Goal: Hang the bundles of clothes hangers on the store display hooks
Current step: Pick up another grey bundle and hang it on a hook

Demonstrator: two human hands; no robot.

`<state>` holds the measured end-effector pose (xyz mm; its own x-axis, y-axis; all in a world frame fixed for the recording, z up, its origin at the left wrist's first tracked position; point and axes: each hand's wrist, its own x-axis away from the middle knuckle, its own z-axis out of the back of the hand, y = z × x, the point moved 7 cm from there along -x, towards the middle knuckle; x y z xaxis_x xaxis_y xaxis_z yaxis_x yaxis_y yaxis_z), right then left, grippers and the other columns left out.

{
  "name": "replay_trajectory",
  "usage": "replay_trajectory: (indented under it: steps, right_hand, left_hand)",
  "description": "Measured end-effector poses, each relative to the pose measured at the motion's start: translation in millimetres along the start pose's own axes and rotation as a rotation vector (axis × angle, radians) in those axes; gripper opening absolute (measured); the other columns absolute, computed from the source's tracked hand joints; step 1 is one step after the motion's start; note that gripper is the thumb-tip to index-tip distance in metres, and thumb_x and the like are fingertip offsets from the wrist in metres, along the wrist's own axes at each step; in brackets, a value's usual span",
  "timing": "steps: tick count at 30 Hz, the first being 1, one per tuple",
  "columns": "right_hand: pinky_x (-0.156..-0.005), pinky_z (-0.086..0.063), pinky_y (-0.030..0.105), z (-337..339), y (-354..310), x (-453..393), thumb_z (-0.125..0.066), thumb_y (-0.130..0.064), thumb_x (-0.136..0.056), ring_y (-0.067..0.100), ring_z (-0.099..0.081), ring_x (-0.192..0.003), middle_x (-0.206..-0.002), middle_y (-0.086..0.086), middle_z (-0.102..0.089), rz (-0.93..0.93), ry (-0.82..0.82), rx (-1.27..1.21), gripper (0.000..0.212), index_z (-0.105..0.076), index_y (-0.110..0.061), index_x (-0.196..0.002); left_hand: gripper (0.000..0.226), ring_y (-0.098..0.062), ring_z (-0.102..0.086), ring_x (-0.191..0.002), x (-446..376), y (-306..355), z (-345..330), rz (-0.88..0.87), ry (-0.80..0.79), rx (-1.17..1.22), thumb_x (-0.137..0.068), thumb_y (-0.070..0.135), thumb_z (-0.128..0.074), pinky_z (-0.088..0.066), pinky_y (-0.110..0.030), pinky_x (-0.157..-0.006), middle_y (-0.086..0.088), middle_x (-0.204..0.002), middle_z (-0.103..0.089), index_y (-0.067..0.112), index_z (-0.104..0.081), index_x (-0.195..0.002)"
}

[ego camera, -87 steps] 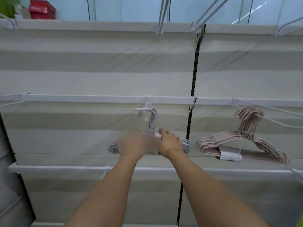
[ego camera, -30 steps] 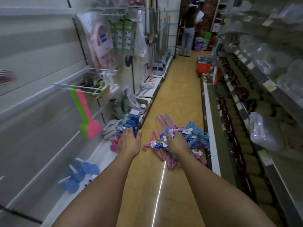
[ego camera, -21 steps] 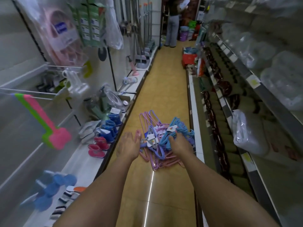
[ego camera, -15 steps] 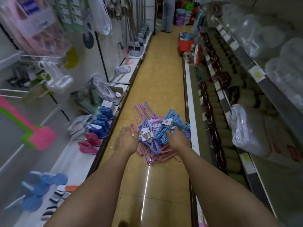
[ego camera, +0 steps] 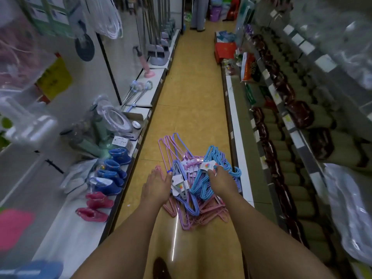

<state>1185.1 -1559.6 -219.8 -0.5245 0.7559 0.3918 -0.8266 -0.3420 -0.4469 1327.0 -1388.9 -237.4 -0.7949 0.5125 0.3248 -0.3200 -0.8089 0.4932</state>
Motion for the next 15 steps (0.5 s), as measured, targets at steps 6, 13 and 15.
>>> replay_trajectory:
  steps: [6, 13, 15]
  right_hand:
    - [-0.099, -0.038, 0.042, -42, -15, -80, -0.029, -0.043, -0.102, 0.035, -0.044, -0.127, -0.143, 0.016, -0.042, 0.019, -0.063, 0.115, 0.056, -0.031, -0.008, -0.145]
    - [-0.091, -0.042, 0.042, -135, 18, -200, -0.031, -0.042, -0.101, 0.035, -0.048, -0.120, -0.133, 0.017, -0.049, 0.060, -0.098, 0.174, 0.051, -0.038, -0.006, -0.136]
    - [-0.094, -0.043, 0.043, -171, 35, -235, -0.031, -0.041, -0.102, 0.036, -0.047, -0.122, -0.137, 0.017, -0.046, 0.062, -0.128, 0.179, 0.051, -0.036, -0.006, -0.139]
  left_hand:
    - [0.066, -0.025, -0.027, -0.141, -77, -27, -43, 0.068, -0.050, -0.002, -0.098, 0.052, -0.025, -0.029, -0.042, -0.112, -0.010, -0.155, -0.023, 0.008, -0.026, -0.147]
    - [0.064, -0.027, -0.034, -0.137, -171, -77, -164, 0.111, -0.075, 0.042, -0.097, 0.053, -0.025, -0.034, -0.043, -0.109, -0.012, -0.152, -0.030, 0.010, -0.035, -0.143]
    - [0.062, -0.027, -0.041, -0.130, -201, -98, -213, 0.107, -0.078, 0.072, -0.096, 0.054, -0.024, -0.038, -0.043, -0.104, -0.012, -0.146, -0.039, 0.012, -0.041, -0.138]
